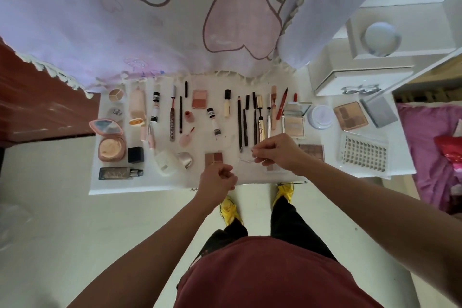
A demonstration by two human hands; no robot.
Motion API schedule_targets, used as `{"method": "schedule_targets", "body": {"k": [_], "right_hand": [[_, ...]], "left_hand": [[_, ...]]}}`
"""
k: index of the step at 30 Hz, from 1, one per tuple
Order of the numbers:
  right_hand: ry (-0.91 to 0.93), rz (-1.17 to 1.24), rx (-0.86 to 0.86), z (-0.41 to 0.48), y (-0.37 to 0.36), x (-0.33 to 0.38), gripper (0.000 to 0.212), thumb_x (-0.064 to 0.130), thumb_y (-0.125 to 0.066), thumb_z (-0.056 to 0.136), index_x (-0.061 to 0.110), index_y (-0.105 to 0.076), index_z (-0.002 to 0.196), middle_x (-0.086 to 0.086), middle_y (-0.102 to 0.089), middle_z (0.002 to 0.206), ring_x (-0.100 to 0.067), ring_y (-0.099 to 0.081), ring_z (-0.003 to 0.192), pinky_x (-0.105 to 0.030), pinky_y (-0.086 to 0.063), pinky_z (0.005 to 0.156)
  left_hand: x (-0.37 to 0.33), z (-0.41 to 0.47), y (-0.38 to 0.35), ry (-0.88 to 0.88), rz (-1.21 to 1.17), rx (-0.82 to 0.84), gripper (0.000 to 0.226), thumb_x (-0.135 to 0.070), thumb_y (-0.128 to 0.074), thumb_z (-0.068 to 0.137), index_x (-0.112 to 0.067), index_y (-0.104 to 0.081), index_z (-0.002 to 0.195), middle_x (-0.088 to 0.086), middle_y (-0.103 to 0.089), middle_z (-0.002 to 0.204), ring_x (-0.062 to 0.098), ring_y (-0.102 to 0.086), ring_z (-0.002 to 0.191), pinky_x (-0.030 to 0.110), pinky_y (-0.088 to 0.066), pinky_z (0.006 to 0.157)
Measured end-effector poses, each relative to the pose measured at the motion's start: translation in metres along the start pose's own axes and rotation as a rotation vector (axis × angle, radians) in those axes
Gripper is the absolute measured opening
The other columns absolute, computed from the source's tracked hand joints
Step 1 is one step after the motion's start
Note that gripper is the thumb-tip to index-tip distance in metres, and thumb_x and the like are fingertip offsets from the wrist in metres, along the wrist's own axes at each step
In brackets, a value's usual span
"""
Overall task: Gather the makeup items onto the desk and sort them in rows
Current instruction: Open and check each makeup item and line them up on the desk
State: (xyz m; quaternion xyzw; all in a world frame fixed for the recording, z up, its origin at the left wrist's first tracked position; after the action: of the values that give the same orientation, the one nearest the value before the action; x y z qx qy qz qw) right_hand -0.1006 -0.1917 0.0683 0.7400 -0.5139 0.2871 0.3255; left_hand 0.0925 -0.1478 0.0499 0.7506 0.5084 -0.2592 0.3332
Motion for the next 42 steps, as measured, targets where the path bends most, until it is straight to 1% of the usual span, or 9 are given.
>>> {"method": "schedule_targets", "body": {"k": [8, 13, 20, 25, 29, 32, 34, 37, 42], "right_hand": [[0.033, -0.286, 0.056, 0.037, -0.026, -0.009, 0.016, 0.012, -0.07, 0.089, 0.004, -0.074, 0.102, -0.003, -0.072, 0.081, -0.016, -0.07, 0.076, -0.022, -0.058, 0.069], [0.001, -0.281, 0.071, 0.051, -0.029, -0.01, 0.015, 0.009, -0.069, 0.09, 0.003, -0.072, 0.103, -0.014, -0.073, 0.088, -0.024, -0.07, 0.081, -0.031, -0.06, 0.075], [-0.074, -0.201, 0.027, 0.057, -0.028, -0.017, 0.016, 0.007, -0.071, 0.088, 0.001, -0.072, 0.102, -0.021, -0.072, 0.088, -0.025, -0.069, 0.077, -0.038, -0.061, 0.078], [-0.096, -0.169, -0.059, 0.048, -0.01, -0.017, 0.02, 0.01, -0.072, 0.087, 0.004, -0.07, 0.106, -0.013, -0.073, 0.088, -0.02, -0.07, 0.074, -0.031, -0.061, 0.07], [0.075, -0.58, -0.184, 0.026, 0.031, -0.006, 0.019, 0.022, -0.071, 0.086, 0.018, -0.07, 0.105, 0.004, -0.068, 0.092, -0.012, -0.061, 0.084, -0.028, -0.048, 0.075], [0.015, -0.865, -0.094, 0.009, 0.039, -0.025, 0.06, 0.039, -0.073, 0.083, 0.023, -0.051, 0.137, 0.001, -0.057, 0.128, -0.017, -0.053, 0.115, -0.036, -0.047, 0.093], [-0.003, -1.086, -0.02, 0.0, 0.034, -0.038, 0.08, 0.049, -0.072, 0.079, 0.023, -0.037, 0.146, -0.001, -0.042, 0.143, -0.022, -0.039, 0.131, -0.041, -0.043, 0.099], [0.012, -1.228, -0.007, -0.006, 0.031, -0.05, 0.089, 0.052, -0.074, 0.075, 0.021, -0.031, 0.147, -0.003, -0.035, 0.143, -0.023, -0.033, 0.132, -0.041, -0.047, 0.095], [0.064, -1.289, -0.042, 0.0, 0.028, -0.052, 0.081, 0.047, -0.076, 0.073, 0.019, -0.038, 0.138, -0.005, -0.037, 0.137, -0.025, -0.036, 0.127, -0.041, -0.053, 0.091]], "left_hand": [[0.036, 0.009, -0.022, 0.187, 0.108, 0.084, 0.052, -0.015, -0.071, 0.083, -0.002, -0.05, 0.129, 0.009, -0.063, 0.094, 0.025, -0.066, 0.081, 0.046, -0.056, 0.085], [0.039, 0.012, -0.027, 0.256, 0.011, 0.101, 0.057, -0.01, -0.067, 0.087, 0.002, -0.042, 0.137, 0.018, -0.059, 0.105, 0.026, -0.062, 0.082, 0.041, -0.056, 0.081], [0.038, 0.016, -0.03, 0.261, 0.022, 0.131, 0.057, -0.011, -0.066, 0.088, -0.001, -0.041, 0.138, 0.016, -0.056, 0.104, 0.024, -0.06, 0.086, 0.039, -0.055, 0.078], [0.038, 0.015, -0.026, 0.255, 0.066, 0.106, 0.051, -0.012, -0.064, 0.088, -0.003, -0.045, 0.134, 0.011, -0.058, 0.096, 0.026, -0.061, 0.082, 0.043, -0.055, 0.081], [0.03, 0.015, -0.019, 0.219, 0.101, 0.075, 0.04, -0.013, -0.063, 0.088, -0.007, -0.051, 0.125, 0.008, -0.059, 0.093, 0.024, -0.062, 0.08, 0.04, -0.055, 0.079], [0.021, 0.016, -0.016, 0.176, 0.11, 0.062, 0.032, -0.013, -0.062, 0.088, -0.009, -0.055, 0.119, 0.011, -0.061, 0.095, 0.023, -0.062, 0.08, 0.035, -0.053, 0.073], [0.015, 0.017, -0.017, 0.156, 0.108, 0.065, 0.027, -0.012, -0.061, 0.088, -0.009, -0.057, 0.115, 0.01, -0.062, 0.092, 0.022, -0.061, 0.078, 0.035, -0.052, 0.071], [0.004, 0.017, -0.021, 0.117, 0.115, 0.084, 0.024, -0.011, -0.062, 0.089, -0.009, -0.058, 0.113, 0.009, -0.061, 0.09, 0.02, -0.061, 0.076, 0.033, -0.049, 0.069], [-0.005, 0.014, -0.022, 0.094, 0.124, 0.104, 0.018, -0.011, -0.061, 0.09, -0.012, -0.056, 0.107, 0.008, -0.061, 0.088, 0.018, -0.061, 0.072, 0.031, -0.048, 0.066]]}}
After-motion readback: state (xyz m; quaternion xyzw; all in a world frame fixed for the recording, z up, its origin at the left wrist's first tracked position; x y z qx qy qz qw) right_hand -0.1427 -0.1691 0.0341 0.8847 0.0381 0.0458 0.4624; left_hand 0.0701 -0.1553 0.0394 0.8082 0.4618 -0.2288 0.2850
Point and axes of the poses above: each hand's wrist, its own z-axis towards the middle knuckle, its own y-axis out of the back of the hand, x = y × z, the point moved 9 cm from there along z, towards the middle knuckle
